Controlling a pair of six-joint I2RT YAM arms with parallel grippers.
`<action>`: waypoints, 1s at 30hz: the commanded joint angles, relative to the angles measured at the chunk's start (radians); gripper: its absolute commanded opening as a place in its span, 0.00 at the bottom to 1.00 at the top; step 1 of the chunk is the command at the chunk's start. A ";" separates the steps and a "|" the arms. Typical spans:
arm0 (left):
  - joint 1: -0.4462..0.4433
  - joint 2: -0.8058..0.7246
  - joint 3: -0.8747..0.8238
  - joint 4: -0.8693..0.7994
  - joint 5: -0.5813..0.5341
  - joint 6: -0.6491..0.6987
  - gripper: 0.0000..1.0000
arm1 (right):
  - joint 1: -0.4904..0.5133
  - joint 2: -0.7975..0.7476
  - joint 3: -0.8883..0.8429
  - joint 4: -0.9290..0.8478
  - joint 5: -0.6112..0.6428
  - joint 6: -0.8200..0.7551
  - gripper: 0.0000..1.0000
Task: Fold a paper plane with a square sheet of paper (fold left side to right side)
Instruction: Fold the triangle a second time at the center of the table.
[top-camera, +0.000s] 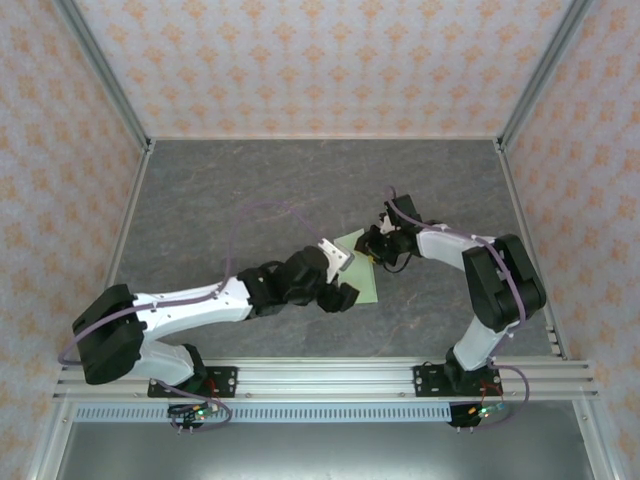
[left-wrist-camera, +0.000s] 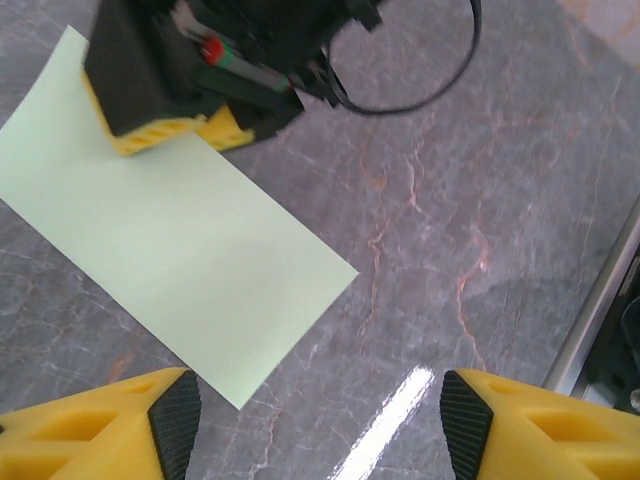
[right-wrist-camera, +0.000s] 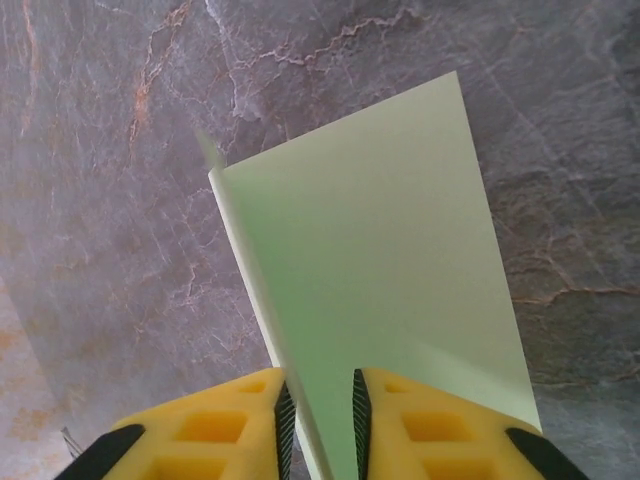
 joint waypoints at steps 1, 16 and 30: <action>-0.063 0.081 0.073 -0.055 -0.152 0.050 0.69 | -0.003 -0.014 0.018 -0.040 -0.006 -0.019 0.20; -0.243 0.528 0.534 -0.448 -0.590 0.038 0.83 | -0.002 -0.020 0.013 -0.047 -0.020 -0.024 0.19; -0.246 0.594 0.565 -0.497 -0.645 -0.005 0.57 | -0.002 -0.020 0.015 -0.057 -0.015 -0.032 0.20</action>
